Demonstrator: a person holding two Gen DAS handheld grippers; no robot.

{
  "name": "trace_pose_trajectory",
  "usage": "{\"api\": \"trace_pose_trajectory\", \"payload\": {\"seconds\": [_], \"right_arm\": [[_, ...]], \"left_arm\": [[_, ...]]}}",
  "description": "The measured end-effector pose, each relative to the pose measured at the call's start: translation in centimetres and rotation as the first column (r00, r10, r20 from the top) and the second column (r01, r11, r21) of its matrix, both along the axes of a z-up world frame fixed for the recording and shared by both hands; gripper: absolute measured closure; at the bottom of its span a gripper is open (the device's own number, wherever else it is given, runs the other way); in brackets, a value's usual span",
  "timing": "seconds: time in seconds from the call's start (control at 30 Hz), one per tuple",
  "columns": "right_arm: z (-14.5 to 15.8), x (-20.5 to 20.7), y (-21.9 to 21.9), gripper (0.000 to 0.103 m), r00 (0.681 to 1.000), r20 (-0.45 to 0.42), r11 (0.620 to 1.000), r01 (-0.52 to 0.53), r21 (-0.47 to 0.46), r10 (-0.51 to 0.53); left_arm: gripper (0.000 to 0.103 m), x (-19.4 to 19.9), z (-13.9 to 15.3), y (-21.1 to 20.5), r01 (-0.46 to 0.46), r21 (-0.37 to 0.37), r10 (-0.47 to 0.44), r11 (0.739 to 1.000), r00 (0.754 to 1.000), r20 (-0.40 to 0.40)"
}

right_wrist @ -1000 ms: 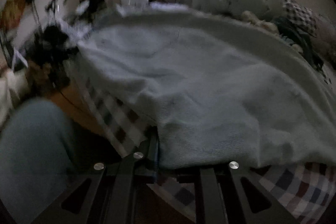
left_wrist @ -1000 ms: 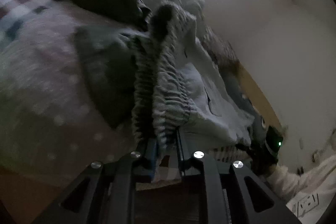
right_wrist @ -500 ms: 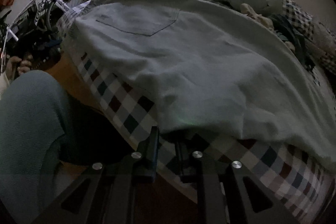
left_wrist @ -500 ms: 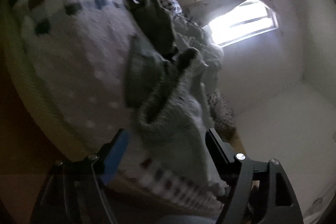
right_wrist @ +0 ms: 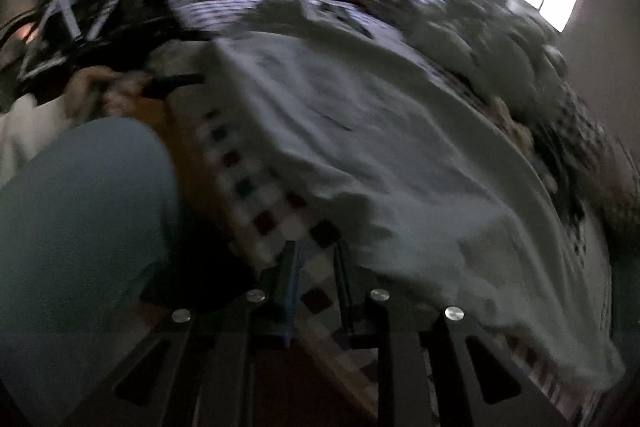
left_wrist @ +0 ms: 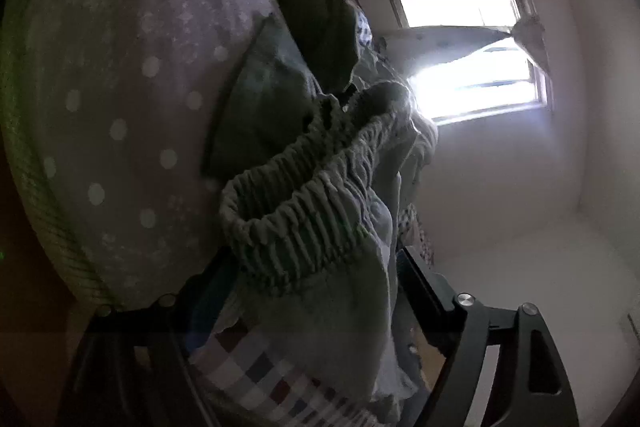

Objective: Fold clothes

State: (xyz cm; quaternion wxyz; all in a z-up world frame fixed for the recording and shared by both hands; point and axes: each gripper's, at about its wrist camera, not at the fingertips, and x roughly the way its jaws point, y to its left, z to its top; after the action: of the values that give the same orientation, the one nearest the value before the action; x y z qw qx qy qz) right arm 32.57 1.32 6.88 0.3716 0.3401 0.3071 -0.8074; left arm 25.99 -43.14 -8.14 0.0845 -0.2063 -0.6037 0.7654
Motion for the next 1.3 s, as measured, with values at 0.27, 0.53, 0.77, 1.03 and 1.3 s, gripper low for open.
{"api": "trace_pose_trajectory", "payload": {"seconds": [0.27,0.53,0.77,1.03,1.3], "right_arm": [[-0.5,0.0,-1.3,0.085,0.999,0.042,0.999,-0.02,-0.04,0.022],[0.1,-0.3,-1.8,0.085,0.998,0.056,0.997,-0.012,-0.077,0.017],[1.0,-0.9,-1.5,0.085,0.999,0.05,0.996,-0.008,-0.09,0.013],[2.6,-2.5,-0.2,0.085,0.995,0.093,0.984,0.039,-0.176,-0.023],[8.4,-7.7,5.2,0.076,0.971,0.218,0.879,0.19,-0.438,-0.101]], "left_arm": [[0.019,-2.7,-0.5,0.2,0.053,0.026,-0.055,0.998,0.997,0.049],[0.031,-5.4,1.5,0.8,0.02,0.052,-0.026,0.998,0.993,0.119],[0.046,-5.1,4.4,2.2,0.019,0.103,-0.035,0.994,0.988,0.153],[0.061,-10.2,15.9,7.9,0.085,-0.286,-0.076,0.954,0.996,0.042],[0.063,-12.8,20.6,19.6,0.19,-0.556,-0.242,0.809,0.97,-0.02]]}}
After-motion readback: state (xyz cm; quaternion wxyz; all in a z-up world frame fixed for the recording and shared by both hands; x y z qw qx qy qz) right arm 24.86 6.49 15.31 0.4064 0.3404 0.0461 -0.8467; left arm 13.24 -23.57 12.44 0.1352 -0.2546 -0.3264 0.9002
